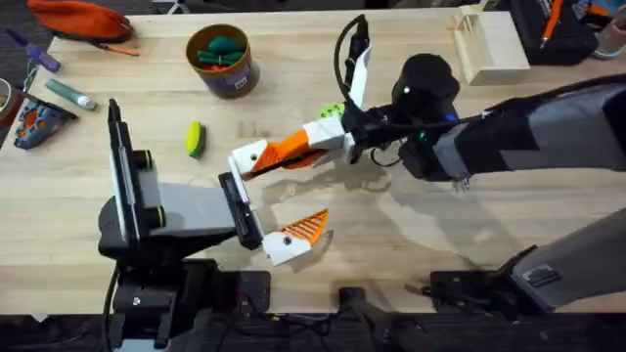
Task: Pick up the gripper from the table and insert it into the empty holder that is missing its gripper. Then pick up a screw, insert it into the mounting hole, and use the screwdriver to tighten it. Finally, clean up the table by picking up the vegetable and placing it into the bucket.
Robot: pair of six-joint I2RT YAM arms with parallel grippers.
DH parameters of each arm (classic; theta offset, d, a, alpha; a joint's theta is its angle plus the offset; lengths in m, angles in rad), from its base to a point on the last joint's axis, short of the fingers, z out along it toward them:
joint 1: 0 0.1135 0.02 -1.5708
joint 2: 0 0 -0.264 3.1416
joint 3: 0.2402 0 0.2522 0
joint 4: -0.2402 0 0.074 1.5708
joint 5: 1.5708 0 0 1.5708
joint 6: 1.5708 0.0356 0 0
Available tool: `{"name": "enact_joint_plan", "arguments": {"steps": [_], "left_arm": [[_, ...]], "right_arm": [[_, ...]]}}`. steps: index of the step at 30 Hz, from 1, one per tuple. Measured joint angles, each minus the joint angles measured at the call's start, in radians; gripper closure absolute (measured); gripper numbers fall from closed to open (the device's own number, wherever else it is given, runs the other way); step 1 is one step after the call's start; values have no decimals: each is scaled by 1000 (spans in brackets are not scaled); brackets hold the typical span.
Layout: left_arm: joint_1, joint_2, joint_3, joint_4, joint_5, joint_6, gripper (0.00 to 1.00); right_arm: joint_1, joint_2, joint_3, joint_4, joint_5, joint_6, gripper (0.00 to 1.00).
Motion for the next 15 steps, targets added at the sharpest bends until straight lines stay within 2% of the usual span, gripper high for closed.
{"name": "enact_joint_plan", "arguments": {"steps": [15], "left_arm": [[0, 0, 0, 0, -2, -3, 15]], "right_arm": [[0, 0, 7, -17, -6, -33, 993]]}}
